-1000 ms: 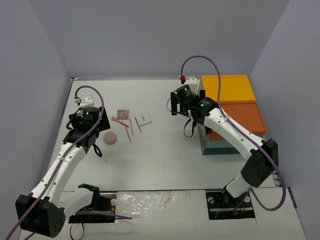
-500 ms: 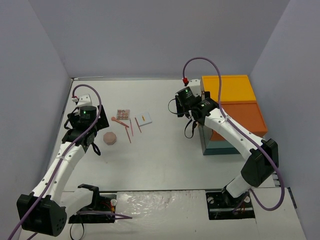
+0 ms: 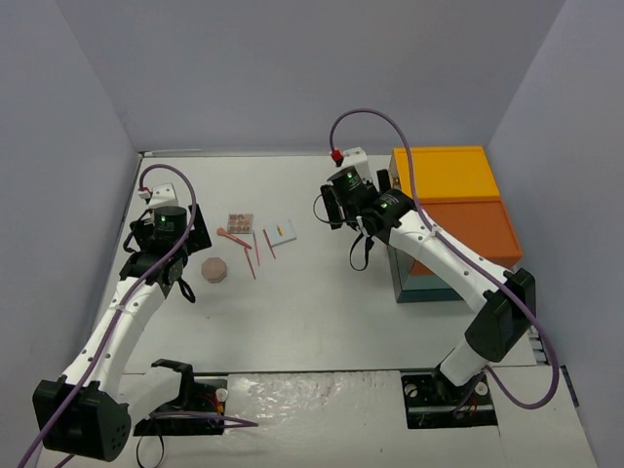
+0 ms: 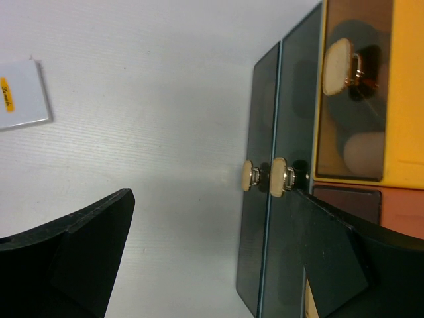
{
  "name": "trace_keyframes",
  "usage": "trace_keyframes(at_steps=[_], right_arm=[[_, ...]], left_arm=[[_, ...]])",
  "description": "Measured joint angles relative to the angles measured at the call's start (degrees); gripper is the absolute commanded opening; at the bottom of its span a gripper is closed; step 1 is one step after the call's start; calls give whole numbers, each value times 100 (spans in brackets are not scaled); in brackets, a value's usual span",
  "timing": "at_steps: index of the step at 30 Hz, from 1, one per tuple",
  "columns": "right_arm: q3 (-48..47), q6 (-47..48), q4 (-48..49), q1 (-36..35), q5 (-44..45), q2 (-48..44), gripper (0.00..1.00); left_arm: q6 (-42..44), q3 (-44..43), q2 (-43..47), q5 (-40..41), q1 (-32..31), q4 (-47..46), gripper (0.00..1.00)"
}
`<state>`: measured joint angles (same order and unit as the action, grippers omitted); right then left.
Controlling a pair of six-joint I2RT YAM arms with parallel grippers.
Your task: Organize the makeup
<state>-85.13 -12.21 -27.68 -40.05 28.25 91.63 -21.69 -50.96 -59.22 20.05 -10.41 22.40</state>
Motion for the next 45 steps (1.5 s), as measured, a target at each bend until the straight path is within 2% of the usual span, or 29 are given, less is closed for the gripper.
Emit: trace_keyframes(at_steps=[9, 17, 31, 45], right_arm=[[-28, 164, 246, 281, 298, 942, 100], [-28, 180, 394, 418, 672, 1330, 100], [452, -168, 560, 661, 778, 1392, 100], [542, -339, 637, 688, 320, 1198, 99]], left_arm=[[1, 0, 48, -11, 0, -1, 97], [1, 0, 74, -9, 0, -3, 97], [1, 2, 81, -9, 0, -25, 97], [1, 11, 83, -11, 0, -38, 97]])
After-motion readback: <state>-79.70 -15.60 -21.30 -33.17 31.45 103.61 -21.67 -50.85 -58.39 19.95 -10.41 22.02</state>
